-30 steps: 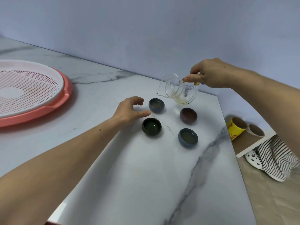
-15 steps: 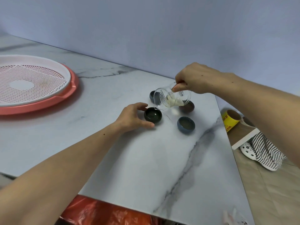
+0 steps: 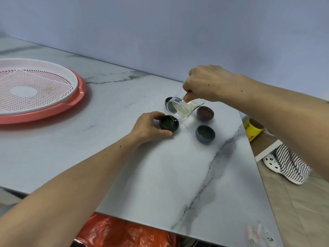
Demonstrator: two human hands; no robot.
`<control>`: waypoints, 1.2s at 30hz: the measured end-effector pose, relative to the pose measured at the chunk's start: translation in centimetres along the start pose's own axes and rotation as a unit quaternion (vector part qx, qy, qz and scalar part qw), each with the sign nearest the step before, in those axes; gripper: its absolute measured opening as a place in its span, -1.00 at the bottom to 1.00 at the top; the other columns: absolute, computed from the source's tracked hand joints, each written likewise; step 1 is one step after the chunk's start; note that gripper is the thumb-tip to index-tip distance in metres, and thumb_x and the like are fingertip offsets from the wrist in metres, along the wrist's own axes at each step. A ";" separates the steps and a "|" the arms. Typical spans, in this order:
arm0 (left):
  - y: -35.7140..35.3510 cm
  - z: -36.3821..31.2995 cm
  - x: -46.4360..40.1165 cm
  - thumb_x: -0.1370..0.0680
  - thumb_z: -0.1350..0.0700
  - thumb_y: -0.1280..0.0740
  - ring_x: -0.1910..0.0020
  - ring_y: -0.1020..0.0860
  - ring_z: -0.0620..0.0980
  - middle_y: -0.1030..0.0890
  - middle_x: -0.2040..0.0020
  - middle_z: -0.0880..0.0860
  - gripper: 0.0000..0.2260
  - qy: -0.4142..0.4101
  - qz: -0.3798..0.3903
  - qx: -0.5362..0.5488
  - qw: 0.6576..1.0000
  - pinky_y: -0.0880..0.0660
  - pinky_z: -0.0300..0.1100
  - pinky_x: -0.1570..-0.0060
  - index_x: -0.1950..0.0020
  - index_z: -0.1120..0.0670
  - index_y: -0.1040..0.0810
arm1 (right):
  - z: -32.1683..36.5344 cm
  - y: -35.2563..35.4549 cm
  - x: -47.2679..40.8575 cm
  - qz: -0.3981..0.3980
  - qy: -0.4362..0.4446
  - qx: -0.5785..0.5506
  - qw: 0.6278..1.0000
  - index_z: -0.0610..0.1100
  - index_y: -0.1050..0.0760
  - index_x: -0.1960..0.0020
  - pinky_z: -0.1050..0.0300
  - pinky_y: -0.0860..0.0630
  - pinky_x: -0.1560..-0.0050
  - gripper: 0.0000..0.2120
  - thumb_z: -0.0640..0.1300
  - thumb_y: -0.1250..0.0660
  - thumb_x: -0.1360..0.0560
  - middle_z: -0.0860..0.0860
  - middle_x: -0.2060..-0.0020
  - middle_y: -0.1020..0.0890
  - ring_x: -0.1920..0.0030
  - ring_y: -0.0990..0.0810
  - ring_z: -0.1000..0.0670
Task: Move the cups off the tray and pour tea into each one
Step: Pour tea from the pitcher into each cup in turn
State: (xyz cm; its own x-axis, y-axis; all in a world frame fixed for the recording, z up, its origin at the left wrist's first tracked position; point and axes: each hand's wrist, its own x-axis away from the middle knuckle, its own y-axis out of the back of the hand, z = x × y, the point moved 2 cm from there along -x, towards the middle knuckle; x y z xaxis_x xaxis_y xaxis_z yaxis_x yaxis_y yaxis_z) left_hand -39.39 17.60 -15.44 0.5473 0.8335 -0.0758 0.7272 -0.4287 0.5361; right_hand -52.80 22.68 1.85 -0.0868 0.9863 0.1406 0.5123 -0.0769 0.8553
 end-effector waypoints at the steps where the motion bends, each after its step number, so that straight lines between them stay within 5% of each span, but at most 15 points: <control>1: 0.0 0.0 0.0 -0.25 0.00 -0.60 -0.06 -0.48 -0.20 -0.61 -0.05 -0.15 -0.46 0.000 0.001 0.000 1.000 -0.31 -0.33 -0.04 -0.21 -0.01 -0.58 | 0.1 0.2 -0.1 0.001 0.000 0.005 1.000 -0.19 -0.56 -0.04 0.07 -0.32 0.28 -0.61 0.14 -0.27 -0.53 -0.10 0.16 -0.44 0.14 -0.47 -0.18; 15: 0.0 0.2 -0.2 -0.26 0.01 -0.60 -0.09 -0.50 -0.17 -0.64 -0.12 -0.08 -0.45 0.001 0.011 0.002 1.000 -0.33 -0.30 -0.07 -0.21 0.02 -0.58 | 1.4 1.6 -0.7 -0.014 0.022 0.045 0.999 -0.21 -0.57 -0.04 0.06 -0.31 0.27 -0.68 0.06 -0.29 -0.54 -0.11 0.16 -0.43 0.01 -0.53 -0.22; 21: -0.1 0.4 -0.3 -0.24 -0.01 -0.60 -0.15 -0.54 -0.12 -0.65 -0.11 -0.10 -0.46 0.005 0.007 0.006 1.000 -0.37 -0.27 -0.09 -0.19 -0.01 -0.58 | 1.7 1.5 -0.9 -0.024 0.035 0.072 0.996 -0.21 -0.56 -0.03 0.06 -0.31 0.29 -0.69 0.04 -0.29 -0.53 -0.02 0.37 -0.25 -0.05 -0.54 -0.22; 36: -0.2 0.5 -0.5 -0.25 -0.01 -0.59 -0.16 -0.53 -0.09 -0.64 -0.11 -0.10 -0.46 0.011 0.015 0.004 1.000 -0.39 -0.25 -0.09 -0.19 -0.02 -0.58 | 1.7 2.0 -0.3 -0.045 0.049 0.095 0.993 -0.23 -0.56 -0.08 0.06 -0.34 0.23 -0.68 0.03 -0.29 -0.54 -0.07 0.29 -0.33 -0.07 -0.52 -0.22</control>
State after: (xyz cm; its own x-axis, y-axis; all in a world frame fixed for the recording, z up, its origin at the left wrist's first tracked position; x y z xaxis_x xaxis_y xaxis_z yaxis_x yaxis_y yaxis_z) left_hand -39.58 17.10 -15.95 0.5594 0.8278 -0.0419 0.7145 -0.4560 0.5307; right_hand -50.29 22.45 2.64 -0.2172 0.9684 0.1224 0.6493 0.0497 0.7589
